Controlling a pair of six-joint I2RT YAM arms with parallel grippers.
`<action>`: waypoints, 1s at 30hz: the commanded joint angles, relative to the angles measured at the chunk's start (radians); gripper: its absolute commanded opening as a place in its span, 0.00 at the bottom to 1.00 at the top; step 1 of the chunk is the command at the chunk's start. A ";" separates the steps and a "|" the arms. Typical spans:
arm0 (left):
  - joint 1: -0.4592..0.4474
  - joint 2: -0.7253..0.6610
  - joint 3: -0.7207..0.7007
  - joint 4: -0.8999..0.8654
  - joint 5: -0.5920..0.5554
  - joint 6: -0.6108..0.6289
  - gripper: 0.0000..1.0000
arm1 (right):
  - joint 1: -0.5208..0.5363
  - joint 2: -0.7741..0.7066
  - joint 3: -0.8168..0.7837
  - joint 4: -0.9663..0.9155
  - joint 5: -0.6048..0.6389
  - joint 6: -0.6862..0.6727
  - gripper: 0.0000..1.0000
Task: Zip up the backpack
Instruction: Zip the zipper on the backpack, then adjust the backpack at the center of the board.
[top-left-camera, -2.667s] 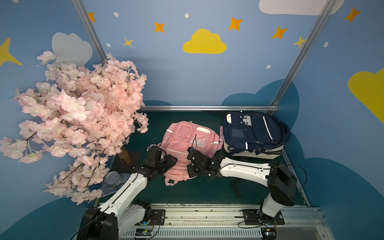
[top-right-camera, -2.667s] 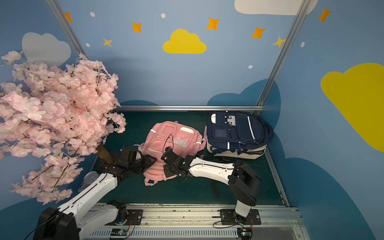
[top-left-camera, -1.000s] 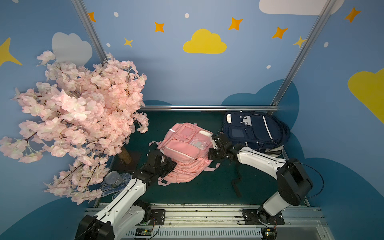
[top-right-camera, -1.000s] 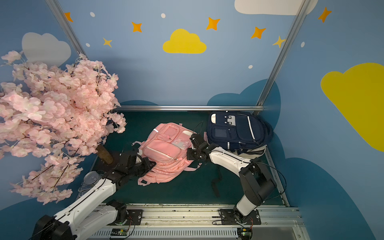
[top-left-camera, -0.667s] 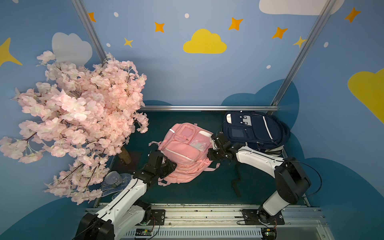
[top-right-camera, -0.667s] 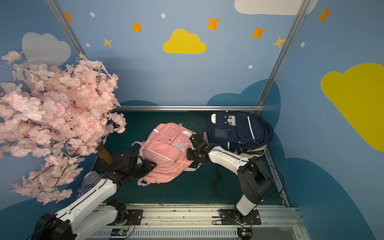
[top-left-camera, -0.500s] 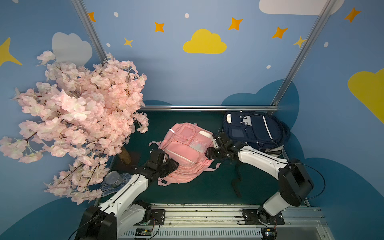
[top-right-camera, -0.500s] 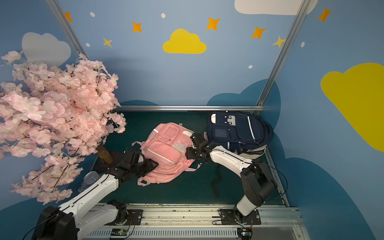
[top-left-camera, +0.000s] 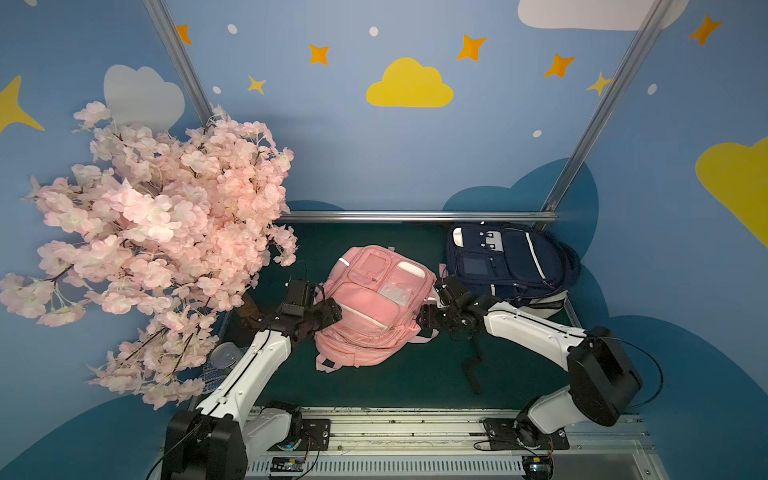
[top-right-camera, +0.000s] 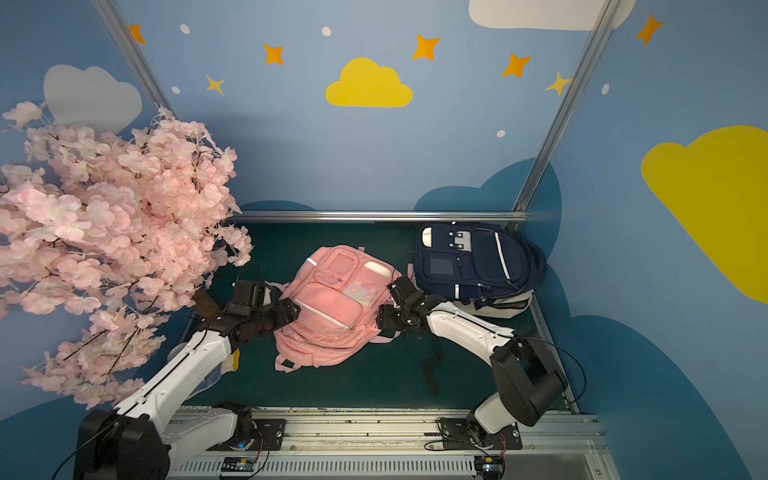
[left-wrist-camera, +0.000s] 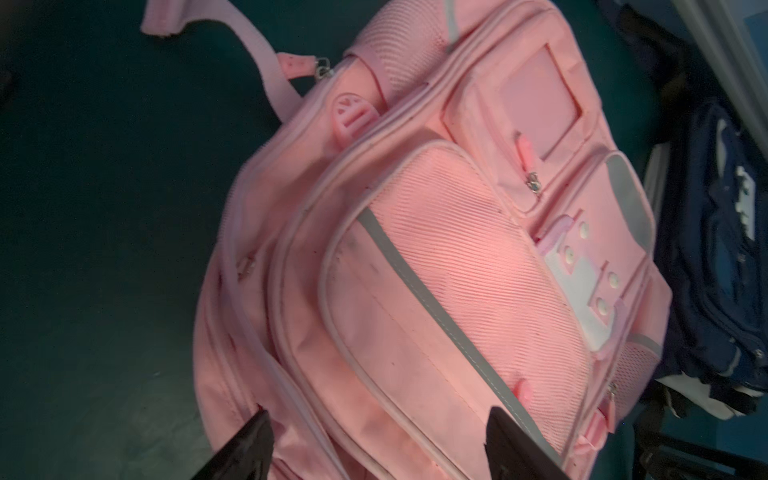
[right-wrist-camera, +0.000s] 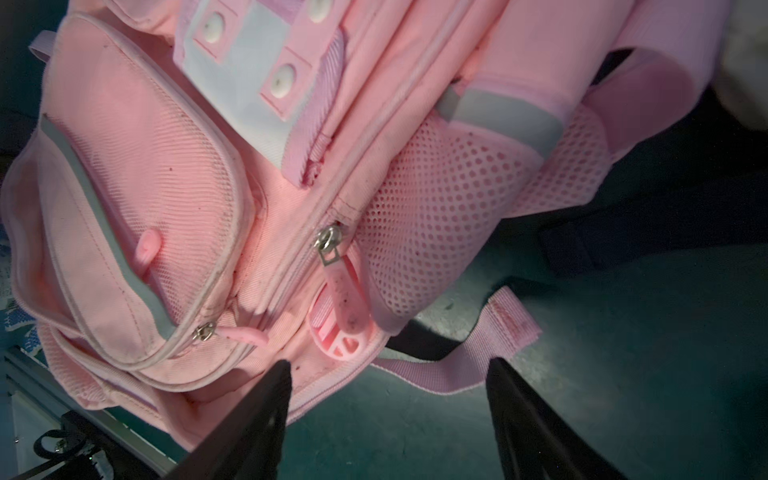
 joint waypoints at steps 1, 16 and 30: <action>0.027 0.064 -0.021 0.006 -0.028 0.020 0.81 | 0.002 0.083 0.026 0.049 -0.029 0.060 0.76; -0.129 -0.031 -0.222 0.095 0.097 -0.116 0.30 | -0.011 0.210 0.259 -0.033 0.010 -0.079 0.00; -0.596 -0.236 -0.253 0.229 -0.024 -0.399 0.15 | -0.060 0.084 0.378 -0.055 0.264 -0.235 0.00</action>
